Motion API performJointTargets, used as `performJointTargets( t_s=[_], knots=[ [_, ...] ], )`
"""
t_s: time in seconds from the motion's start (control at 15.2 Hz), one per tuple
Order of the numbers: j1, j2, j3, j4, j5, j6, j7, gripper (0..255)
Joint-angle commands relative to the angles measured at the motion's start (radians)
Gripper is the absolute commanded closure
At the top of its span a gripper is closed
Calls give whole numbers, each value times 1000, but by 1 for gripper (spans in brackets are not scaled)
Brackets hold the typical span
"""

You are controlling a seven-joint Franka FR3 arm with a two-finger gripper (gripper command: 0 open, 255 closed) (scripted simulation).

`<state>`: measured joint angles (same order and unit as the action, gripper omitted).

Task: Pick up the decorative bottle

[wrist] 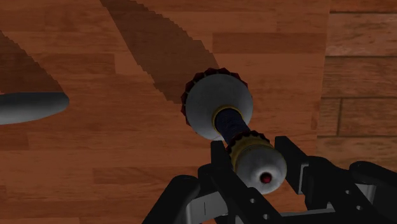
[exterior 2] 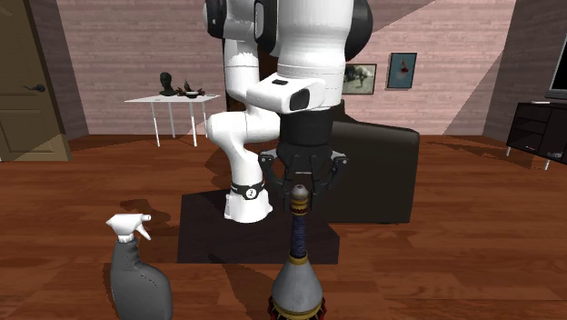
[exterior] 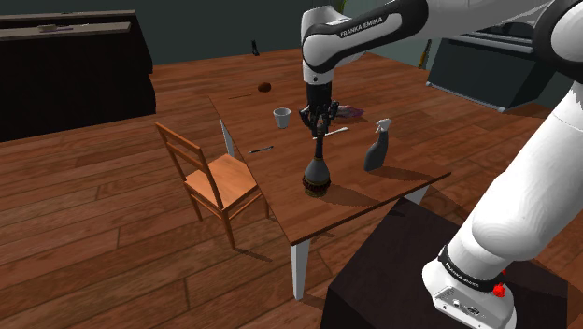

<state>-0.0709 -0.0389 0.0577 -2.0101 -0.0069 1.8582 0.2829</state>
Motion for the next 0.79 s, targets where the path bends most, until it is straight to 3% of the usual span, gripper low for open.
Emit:
performJointTargets(
  t_s=[0.0,0.26,0.73],
  knots=[
    [0,1,0,0,0,0,0,255],
    [0,0,0,-1,0,0,-1,255],
    [0,-16,-1,75,1,-93,-3,255]
  ],
)
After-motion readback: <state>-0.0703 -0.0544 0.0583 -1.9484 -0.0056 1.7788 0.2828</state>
